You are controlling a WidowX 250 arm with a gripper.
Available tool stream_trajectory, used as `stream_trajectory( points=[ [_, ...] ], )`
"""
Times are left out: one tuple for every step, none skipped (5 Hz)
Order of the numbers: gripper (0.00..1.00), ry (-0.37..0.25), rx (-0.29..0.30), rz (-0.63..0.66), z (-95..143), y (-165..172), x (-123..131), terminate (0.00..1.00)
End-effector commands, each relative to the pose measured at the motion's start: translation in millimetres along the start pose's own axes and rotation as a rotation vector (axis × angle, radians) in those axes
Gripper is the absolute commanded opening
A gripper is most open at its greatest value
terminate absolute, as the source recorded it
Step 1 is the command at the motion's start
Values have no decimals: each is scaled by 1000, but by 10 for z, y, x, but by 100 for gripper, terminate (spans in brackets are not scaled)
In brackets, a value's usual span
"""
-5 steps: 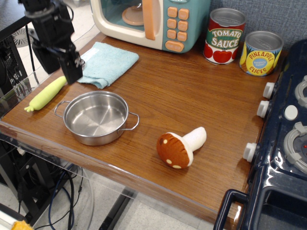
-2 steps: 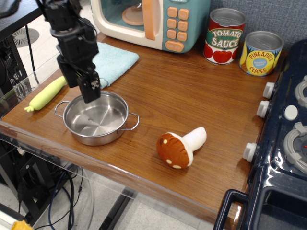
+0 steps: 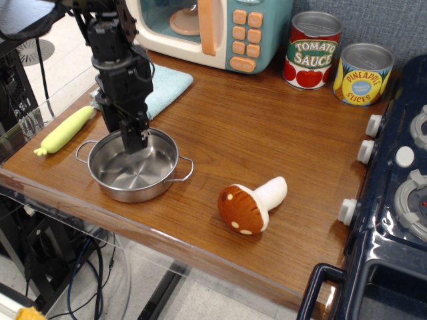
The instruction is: Move the silver pot next to the cans.
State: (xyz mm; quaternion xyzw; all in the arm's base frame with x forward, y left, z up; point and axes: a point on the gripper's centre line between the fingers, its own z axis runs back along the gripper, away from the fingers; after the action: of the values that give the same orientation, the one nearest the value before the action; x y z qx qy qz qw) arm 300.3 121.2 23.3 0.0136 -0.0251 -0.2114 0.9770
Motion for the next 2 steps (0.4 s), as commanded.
stream_trajectory(
  points=[
    [0, -10, 34, -1, 10, 35, -4, 0],
    [0, -19, 27, -6, 56, 52, -18, 0]
  ],
)
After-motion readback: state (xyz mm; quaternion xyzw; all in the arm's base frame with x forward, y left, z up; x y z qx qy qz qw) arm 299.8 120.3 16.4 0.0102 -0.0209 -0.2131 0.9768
